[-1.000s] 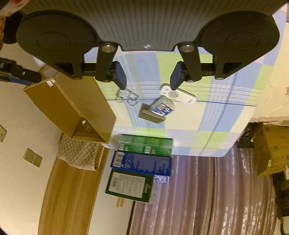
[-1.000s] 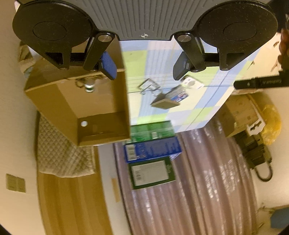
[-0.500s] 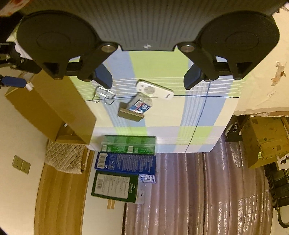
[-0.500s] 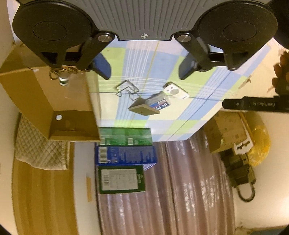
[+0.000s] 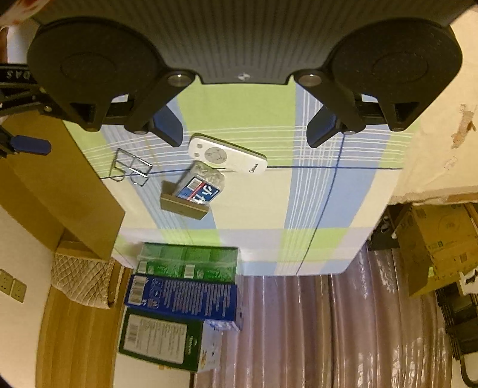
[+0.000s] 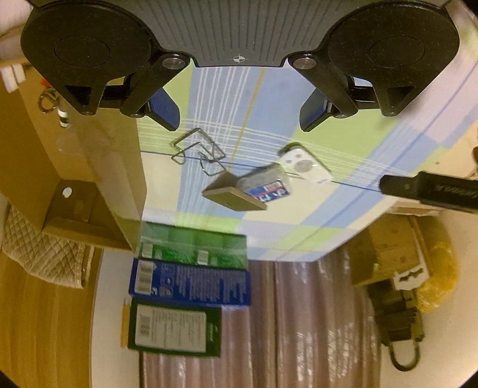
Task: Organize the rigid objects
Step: 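Withdraw both tools from the box back toward the table items, then close right tool on the wire metal holder while left tool approaches the white remote, then grasp the white Midea remote with left tool while right tool lifts the wire holder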
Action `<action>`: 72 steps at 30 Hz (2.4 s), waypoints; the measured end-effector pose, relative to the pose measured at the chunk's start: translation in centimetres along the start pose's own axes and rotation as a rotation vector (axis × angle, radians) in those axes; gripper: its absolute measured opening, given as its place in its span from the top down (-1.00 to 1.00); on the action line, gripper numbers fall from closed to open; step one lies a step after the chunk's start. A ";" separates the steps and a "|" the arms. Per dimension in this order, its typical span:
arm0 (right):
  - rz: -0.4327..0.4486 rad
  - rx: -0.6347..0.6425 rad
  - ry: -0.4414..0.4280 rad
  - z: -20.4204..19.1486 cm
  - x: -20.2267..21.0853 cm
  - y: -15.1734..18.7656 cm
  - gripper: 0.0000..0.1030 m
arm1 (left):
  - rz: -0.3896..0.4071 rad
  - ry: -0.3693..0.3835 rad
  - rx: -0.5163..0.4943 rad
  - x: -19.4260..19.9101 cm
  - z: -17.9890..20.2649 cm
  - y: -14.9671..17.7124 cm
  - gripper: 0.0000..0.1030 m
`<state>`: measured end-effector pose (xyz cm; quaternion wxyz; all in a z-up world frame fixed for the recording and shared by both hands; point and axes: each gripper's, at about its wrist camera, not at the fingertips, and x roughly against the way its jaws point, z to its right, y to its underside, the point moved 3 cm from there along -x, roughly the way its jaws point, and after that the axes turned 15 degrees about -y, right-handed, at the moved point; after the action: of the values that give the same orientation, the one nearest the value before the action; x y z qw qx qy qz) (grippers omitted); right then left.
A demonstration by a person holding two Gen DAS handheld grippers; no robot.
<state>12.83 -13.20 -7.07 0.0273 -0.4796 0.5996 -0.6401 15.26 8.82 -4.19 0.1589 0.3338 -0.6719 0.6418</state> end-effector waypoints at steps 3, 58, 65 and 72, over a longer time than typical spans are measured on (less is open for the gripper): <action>-0.002 -0.015 0.021 1.4 -2.2 -0.2 -0.64 | -0.013 0.012 0.001 -2.3 0.2 0.2 -0.70; -0.045 0.006 0.010 5.1 -12.6 -0.6 0.01 | -0.112 0.068 -0.018 -11.3 1.3 -1.0 -0.70; -0.072 0.075 -0.108 2.5 -13.8 -0.5 0.01 | -0.131 0.064 -0.009 -11.4 0.7 -0.9 -0.70; -0.108 0.145 -0.299 -0.7 -12.4 1.1 0.01 | -0.145 0.074 0.031 -11.6 0.3 -0.8 -0.70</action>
<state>18.47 -5.47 -15.01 0.1161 -0.5979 0.5145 -0.6036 24.25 11.44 -11.09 0.2244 0.3601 -0.6298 0.6506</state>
